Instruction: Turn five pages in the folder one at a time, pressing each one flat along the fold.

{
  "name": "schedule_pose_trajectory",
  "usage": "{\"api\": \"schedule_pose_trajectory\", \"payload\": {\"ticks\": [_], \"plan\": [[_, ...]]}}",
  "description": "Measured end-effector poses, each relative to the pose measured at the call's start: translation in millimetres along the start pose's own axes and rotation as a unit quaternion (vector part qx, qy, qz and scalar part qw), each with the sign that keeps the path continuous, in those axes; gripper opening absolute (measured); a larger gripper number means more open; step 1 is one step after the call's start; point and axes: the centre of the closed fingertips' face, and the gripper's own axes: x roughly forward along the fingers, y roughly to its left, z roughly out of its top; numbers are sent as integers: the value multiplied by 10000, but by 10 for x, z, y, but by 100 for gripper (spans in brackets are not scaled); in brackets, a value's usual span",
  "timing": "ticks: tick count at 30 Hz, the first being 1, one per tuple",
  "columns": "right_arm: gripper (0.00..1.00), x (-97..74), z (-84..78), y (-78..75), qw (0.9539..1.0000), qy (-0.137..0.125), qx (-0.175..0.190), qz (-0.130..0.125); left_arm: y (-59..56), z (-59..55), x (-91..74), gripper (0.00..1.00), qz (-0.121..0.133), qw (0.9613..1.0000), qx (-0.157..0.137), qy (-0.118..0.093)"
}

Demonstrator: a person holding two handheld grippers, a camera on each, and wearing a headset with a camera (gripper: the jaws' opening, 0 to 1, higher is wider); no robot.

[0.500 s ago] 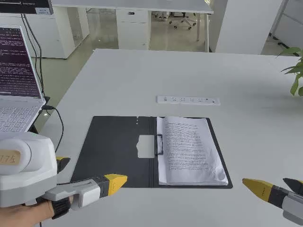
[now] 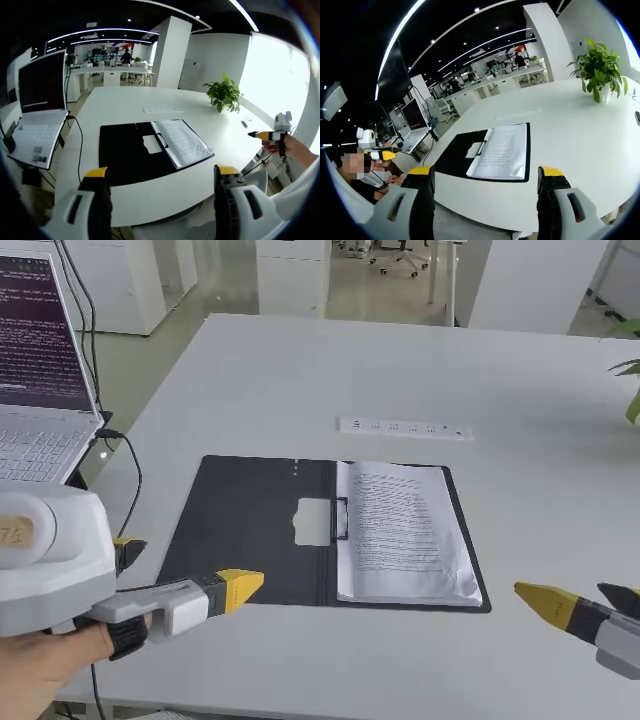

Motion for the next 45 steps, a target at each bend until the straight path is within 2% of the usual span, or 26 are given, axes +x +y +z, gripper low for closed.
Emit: {"api": "schedule_pose_trajectory", "payload": {"ticks": [9, 31, 45], "plan": [[82, 5, -29, 51, 9999, 86, -37, 111, 10, -19, -13, 84, 12, 10000, 15, 26], [83, 34, 10, 40, 9999, 63, -118, 104, 31, -13, -21, 84, 44, 10000, -32, -11], [82, 64, -11, 56, 9998, 84, -108, 109, 78, -59, -40, 83, 92, 9999, -91, 24]]}}
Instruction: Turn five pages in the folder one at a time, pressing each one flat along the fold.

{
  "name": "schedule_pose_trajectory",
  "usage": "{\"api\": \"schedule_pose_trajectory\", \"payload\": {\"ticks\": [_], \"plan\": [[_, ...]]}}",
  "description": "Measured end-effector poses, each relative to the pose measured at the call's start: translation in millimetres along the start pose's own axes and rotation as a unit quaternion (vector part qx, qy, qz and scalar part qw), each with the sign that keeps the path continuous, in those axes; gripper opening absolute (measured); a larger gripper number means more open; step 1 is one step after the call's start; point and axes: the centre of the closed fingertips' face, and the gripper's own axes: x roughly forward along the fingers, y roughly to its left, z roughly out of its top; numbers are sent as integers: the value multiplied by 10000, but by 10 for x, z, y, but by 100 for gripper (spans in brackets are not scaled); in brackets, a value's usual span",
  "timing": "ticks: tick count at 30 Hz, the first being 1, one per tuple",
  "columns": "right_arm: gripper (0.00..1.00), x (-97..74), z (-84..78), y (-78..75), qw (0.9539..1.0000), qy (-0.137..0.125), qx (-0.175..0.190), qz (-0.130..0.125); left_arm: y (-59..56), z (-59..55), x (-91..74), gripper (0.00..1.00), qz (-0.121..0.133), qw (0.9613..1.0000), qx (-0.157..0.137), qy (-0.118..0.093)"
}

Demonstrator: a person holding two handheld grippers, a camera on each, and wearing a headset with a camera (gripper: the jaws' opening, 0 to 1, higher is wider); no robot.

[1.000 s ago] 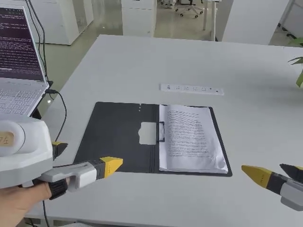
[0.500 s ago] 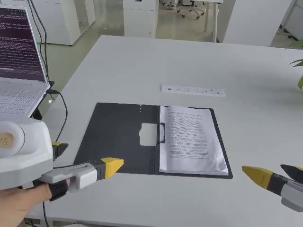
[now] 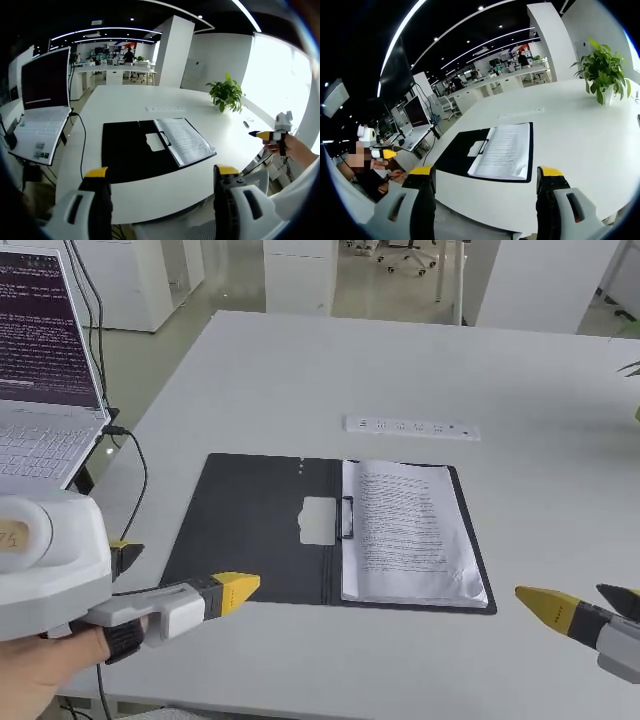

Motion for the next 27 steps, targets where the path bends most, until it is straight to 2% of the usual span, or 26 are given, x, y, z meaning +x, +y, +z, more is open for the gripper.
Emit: {"api": "schedule_pose_trajectory", "payload": {"ticks": [19, 27], "plan": [[82, 29, -25, -30, 10000, 56, 26, 0, 6, -13, 71, 83, -1, 10000, -33, 21], [81, 52, -54, -44, 9999, 76, 82, 28, 30, -55, 146, 83, 6, 10000, -47, 74]]}}
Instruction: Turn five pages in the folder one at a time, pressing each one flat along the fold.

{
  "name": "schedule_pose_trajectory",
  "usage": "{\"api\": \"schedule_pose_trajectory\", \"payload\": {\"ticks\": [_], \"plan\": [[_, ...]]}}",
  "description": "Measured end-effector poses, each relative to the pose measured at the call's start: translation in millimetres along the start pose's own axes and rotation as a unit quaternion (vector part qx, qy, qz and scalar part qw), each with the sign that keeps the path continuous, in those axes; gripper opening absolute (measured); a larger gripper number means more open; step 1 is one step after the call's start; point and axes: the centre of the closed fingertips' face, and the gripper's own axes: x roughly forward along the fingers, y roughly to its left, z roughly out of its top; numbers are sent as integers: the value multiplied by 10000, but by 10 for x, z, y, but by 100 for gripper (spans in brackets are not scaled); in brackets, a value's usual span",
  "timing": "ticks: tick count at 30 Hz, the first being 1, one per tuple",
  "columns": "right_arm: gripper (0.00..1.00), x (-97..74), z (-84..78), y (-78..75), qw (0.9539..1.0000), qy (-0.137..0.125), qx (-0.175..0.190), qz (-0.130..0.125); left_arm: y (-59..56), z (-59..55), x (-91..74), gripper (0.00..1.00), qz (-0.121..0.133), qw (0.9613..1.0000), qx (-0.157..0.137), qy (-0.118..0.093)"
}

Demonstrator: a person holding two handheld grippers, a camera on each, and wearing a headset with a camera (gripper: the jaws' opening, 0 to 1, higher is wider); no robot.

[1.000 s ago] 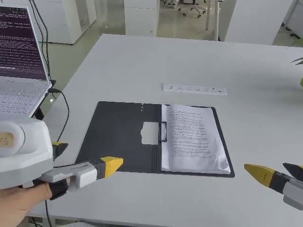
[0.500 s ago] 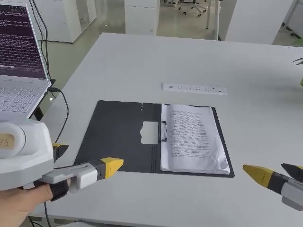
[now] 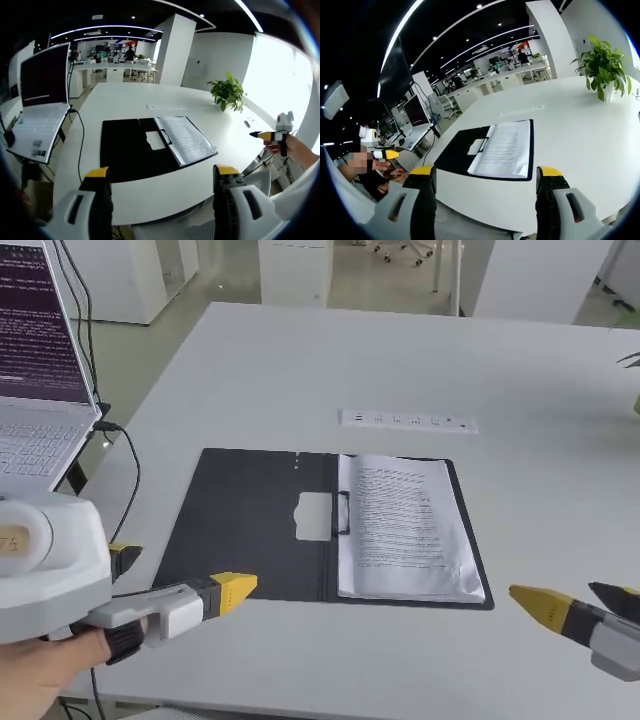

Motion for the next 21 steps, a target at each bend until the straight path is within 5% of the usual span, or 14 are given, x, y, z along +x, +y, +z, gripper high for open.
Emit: {"api": "schedule_pose_trajectory", "payload": {"ticks": [13, 21], "plan": [[80, 15, -53, -54, 9999, -38, 118, -69, -78, -39, 217, 81, -131, 9997, 174, 134], [79, 46, -104, -101, 9997, -64, 238, -83, -218, -41, 427, 81, -328, 9985, 365, 225]]}}
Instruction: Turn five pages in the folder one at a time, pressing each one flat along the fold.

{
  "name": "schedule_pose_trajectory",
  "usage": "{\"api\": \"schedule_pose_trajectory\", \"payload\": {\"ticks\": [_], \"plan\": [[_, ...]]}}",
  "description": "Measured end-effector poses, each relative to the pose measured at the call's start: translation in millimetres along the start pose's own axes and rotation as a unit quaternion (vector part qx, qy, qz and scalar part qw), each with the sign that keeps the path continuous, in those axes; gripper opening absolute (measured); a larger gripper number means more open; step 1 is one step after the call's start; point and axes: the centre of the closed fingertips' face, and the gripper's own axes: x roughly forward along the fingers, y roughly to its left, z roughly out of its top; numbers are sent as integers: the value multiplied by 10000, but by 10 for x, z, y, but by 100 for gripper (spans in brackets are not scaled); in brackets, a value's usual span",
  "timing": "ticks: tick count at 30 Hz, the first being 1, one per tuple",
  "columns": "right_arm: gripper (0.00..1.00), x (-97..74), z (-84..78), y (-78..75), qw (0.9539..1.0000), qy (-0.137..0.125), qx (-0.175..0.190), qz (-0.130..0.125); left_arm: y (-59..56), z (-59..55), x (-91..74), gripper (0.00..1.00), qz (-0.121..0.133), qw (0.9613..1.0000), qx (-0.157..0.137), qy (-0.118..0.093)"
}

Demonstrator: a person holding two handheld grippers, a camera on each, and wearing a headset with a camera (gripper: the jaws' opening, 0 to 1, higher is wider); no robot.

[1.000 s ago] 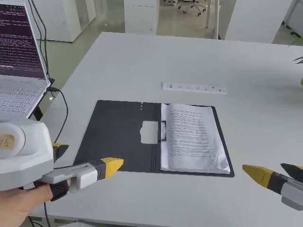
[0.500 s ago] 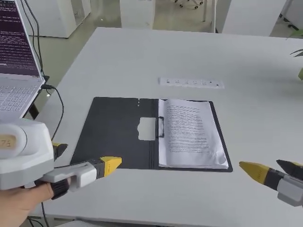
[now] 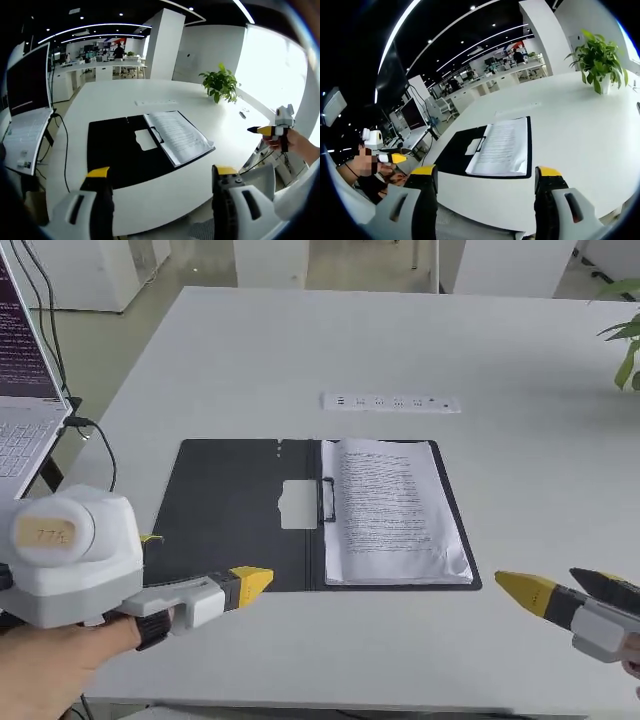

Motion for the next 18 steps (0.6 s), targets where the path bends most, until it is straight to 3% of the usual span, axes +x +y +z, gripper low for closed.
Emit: {"api": "schedule_pose_trajectory", "payload": {"ticks": [11, 13, 18], "plan": [[78, 31, -17, 10, 9999, -46, 89, -5, -252, 33, 398, 79, -342, 9986, 381, 123], [77, 45, -20, 18, 9999, -73, 110, 1, -356, 40, 534, 79, -472, 9977, 468, 140], [76, 80, -55, 31, 9999, -44, 137, 8, -488, 52, 763, 77, -602, 9963, 595, 146]]}}
